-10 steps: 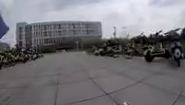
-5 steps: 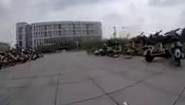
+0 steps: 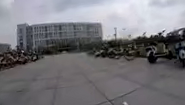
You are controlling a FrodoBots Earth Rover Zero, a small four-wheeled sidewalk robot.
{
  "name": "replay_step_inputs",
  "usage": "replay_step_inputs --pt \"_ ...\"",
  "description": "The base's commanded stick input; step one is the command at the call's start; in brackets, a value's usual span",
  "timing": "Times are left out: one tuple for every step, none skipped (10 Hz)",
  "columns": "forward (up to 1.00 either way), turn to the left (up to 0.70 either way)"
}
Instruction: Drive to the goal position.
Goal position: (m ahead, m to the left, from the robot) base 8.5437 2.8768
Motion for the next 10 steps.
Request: replay_step_inputs --pt "1.00 0.00" --pt "1.00 0.00" --pt "1.00 0.00" --pt "1.00 0.00" --pt "1.00 0.00" --pt "1.00 0.00" --pt "1.00 0.00" --pt "1.00 0.00" --pt "1.00 0.00" --pt "1.00 0.00"
